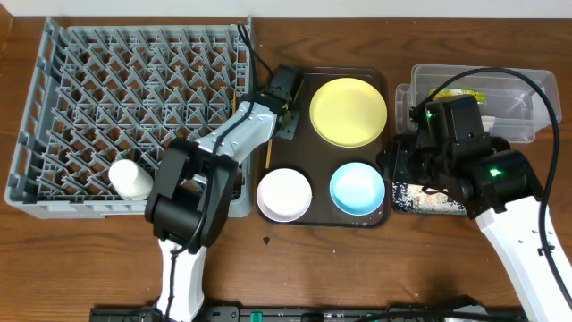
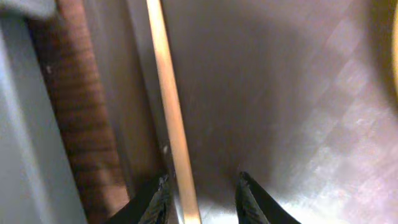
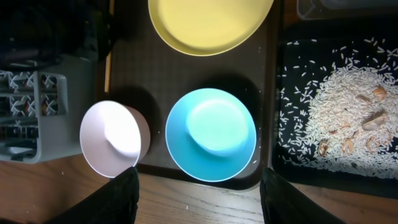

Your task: Sort waste into correct bins and load items into the dishwasher

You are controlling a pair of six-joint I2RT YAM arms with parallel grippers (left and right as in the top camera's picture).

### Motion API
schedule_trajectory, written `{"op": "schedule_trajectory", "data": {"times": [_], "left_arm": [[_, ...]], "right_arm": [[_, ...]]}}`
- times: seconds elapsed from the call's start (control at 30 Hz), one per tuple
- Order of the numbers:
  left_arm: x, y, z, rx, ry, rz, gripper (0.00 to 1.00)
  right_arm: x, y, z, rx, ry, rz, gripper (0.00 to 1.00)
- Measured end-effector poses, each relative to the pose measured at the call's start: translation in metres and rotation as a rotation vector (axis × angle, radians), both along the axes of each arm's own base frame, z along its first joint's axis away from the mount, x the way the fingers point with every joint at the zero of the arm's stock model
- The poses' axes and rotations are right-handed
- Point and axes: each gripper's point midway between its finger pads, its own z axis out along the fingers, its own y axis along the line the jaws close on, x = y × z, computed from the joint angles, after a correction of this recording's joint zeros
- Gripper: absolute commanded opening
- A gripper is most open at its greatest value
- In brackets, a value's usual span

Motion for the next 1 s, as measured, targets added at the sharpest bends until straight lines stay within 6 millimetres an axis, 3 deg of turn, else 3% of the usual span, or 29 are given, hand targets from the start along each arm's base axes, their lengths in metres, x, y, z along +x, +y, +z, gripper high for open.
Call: {"op": "schedule_trajectory", "data": {"times": [0.23, 0.67, 0.83, 1.0], "left_arm": [[-0.002, -0.004, -0.001, -0.026, 0.015, -0.002, 0.35], [-0.02, -0.044, -0.001, -0.192, 0.091, -0.091, 0.35], [-0.019, -0.039, -0.002, -0.145, 0.073, -0.081, 0.34], [-0.017, -0.032, -0.003, -0.1, 0.061, -0.065, 0.24]], "right_arm": [[0.0, 0.0, 0.0, 0.0, 0.0, 0.0, 0.59], [0.0, 0.0, 0.0, 0.0, -0.001, 0.0, 0.6], [0.0, 0.0, 0.0, 0.001, -0.002, 0.0, 0.59], [0.001, 0.0, 0.0, 0.001, -0.004, 0.0, 0.59]]}}
